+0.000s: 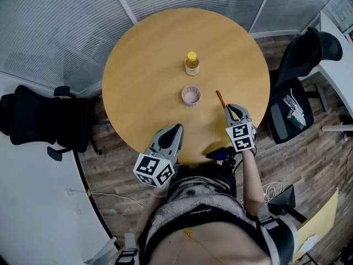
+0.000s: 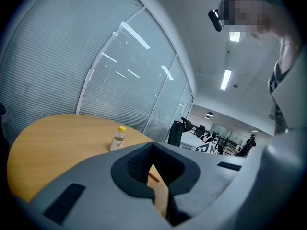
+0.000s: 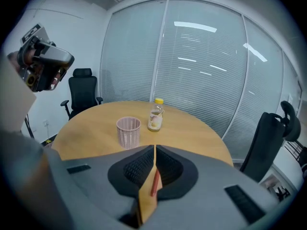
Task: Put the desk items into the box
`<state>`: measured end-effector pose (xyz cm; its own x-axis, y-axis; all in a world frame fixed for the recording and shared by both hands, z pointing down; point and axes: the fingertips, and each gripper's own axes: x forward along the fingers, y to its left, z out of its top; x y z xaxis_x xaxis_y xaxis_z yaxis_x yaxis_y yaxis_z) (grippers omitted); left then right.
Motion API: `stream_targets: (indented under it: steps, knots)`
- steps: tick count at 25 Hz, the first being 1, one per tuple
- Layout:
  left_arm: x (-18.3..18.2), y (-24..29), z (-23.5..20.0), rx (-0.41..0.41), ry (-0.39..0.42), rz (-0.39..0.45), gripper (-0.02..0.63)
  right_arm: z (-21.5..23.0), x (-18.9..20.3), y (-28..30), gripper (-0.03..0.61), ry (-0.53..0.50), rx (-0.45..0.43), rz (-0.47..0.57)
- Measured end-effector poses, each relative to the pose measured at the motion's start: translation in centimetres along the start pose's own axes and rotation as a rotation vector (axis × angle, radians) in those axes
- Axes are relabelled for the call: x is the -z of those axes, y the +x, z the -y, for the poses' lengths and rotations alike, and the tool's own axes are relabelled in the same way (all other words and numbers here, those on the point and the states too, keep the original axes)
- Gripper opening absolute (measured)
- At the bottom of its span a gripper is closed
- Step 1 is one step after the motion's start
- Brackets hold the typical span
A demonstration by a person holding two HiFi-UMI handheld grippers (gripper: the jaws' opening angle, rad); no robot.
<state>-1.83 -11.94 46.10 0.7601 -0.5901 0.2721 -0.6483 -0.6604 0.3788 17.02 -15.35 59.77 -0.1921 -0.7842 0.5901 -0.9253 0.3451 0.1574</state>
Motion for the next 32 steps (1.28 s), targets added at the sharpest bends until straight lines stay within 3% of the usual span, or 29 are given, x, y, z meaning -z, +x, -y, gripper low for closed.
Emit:
stream_targets:
  steps: [15, 24, 28, 32]
  knots:
    - [1.1, -0.6, -1.4, -0.01, -0.034, -0.03, 0.002, 0.3, 6.0, 4.5, 0.025, 0.02, -0.023, -0.156]
    - [1.5, -0.6, -1.8, -0.007, -0.044, -0.044, 0.002, 0.0, 9.2, 5.9, 0.026, 0.084, -0.055, -0.225]
    - [1.8, -0.6, -1.9, -0.006, -0.046, -0.049, 0.002, -0.3, 10.5, 6.5, 0.106, 0.109, -0.085, -0.269]
    - [1.9, -0.7, -1.9, -0.003, -0.048, -0.054, 0.002, 0.0, 11.5, 6.9, 0.107, 0.108, -0.058, -0.306]
